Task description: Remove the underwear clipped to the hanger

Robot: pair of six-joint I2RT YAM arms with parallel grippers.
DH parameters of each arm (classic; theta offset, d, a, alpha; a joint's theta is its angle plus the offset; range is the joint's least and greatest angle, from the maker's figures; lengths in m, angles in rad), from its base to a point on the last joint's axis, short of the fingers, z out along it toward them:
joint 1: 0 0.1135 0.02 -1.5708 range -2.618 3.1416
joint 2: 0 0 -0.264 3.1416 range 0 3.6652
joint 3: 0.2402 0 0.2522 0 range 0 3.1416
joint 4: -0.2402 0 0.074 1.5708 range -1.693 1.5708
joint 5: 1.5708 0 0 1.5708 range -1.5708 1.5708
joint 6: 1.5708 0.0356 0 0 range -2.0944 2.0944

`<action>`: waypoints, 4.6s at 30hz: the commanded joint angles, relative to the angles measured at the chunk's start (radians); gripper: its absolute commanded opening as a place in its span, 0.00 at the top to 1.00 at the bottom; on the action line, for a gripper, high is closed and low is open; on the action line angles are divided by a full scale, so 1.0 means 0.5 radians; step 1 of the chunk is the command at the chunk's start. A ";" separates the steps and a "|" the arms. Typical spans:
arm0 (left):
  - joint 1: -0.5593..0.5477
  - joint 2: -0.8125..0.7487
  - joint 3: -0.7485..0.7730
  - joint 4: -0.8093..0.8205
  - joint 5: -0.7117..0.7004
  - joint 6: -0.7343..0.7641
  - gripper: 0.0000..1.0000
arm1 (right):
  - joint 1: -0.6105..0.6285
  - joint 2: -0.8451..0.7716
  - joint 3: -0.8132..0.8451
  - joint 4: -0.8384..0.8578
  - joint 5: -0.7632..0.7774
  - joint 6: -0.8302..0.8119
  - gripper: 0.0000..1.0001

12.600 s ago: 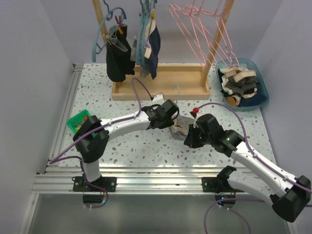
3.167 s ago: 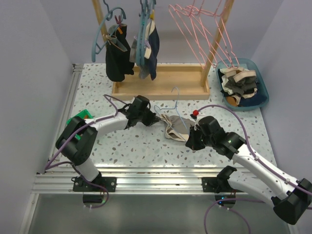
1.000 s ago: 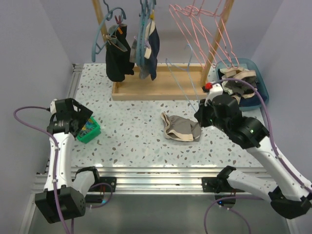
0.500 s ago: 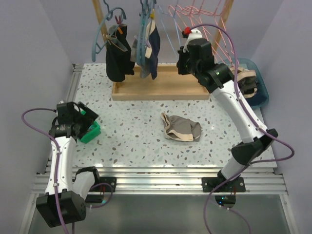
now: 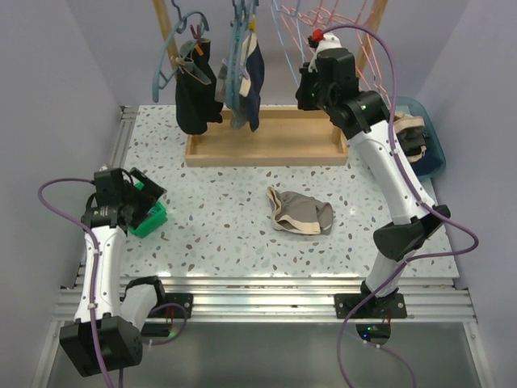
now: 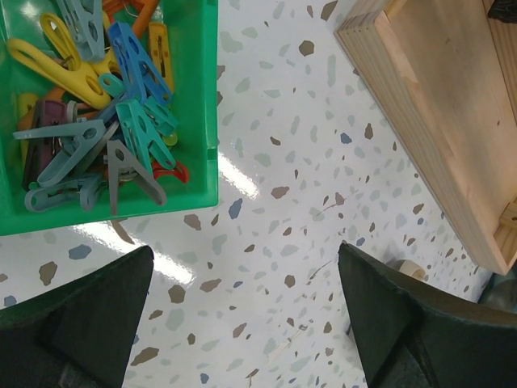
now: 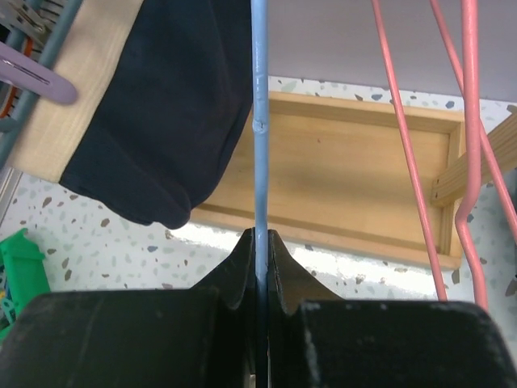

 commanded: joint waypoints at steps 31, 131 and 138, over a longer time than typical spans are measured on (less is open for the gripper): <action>-0.008 0.097 0.109 0.128 0.145 0.037 0.00 | 0.359 -1.300 -2.451 0.228 -0.332 0.310 0.02; -0.177 0.097 0.311 0.214 0.465 0.120 0.00 | -0.295 -0.306 0.385 -0.078 -1.691 0.236 0.02; -0.180 0.026 0.259 0.193 0.461 0.114 0.00 | 0.278 -0.116 0.490 -0.323 -1.103 0.025 0.02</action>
